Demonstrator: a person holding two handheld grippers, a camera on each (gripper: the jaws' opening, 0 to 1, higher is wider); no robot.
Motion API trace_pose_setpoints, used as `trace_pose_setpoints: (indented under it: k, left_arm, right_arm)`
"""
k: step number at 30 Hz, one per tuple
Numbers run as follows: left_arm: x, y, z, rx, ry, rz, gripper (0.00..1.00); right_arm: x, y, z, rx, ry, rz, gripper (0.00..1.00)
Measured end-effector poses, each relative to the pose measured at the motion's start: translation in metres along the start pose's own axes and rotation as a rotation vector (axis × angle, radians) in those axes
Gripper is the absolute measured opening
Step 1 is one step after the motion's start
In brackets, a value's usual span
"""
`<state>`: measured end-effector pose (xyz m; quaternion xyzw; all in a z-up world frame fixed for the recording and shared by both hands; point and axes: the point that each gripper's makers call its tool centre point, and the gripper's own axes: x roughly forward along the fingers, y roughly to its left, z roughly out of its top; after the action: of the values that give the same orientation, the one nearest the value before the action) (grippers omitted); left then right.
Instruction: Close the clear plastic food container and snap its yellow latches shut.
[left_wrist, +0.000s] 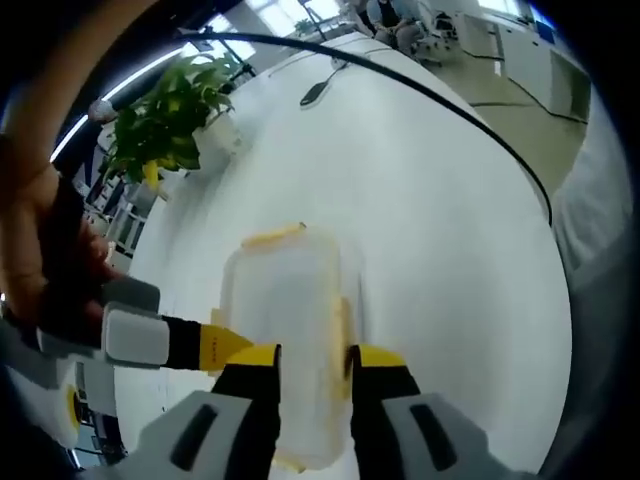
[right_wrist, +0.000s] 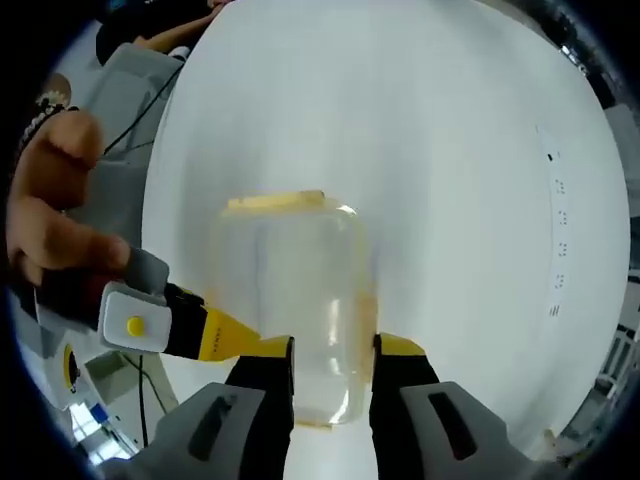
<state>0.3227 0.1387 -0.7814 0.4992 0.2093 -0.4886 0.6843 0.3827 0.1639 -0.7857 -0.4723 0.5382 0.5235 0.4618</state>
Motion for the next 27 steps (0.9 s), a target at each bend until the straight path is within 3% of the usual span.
trace_pose_setpoints:
  k: [6,11,16,22,27]
  left_arm:
    - [-0.0011,0.0003,0.0003,-0.008,-0.017,0.02,0.2]
    - [-0.0005,0.0011,0.0014,-0.014,0.0,0.031,0.21]
    - [0.0007,0.0005,0.0024,0.023,0.06,0.05,0.21]
    - [0.0011,0.0026,-0.0012,-0.001,0.055,0.055,0.23]
    - [0.0051,0.0027,-0.004,0.03,0.071,0.079,0.26]
  right_arm:
    - [-0.0038,-0.003,-0.0026,0.002,-0.115,0.033,0.28]
    - [-0.0048,-0.005,-0.0026,-0.007,-0.126,0.02,0.29]
    - [-0.0062,-0.0045,-0.0034,-0.021,-0.166,0.03,0.3]
    - [-0.0057,0.0004,-0.0008,-0.123,-0.172,0.006,0.32]
    - [-0.0047,-0.0027,-0.0004,-0.122,-0.159,0.008,0.33]
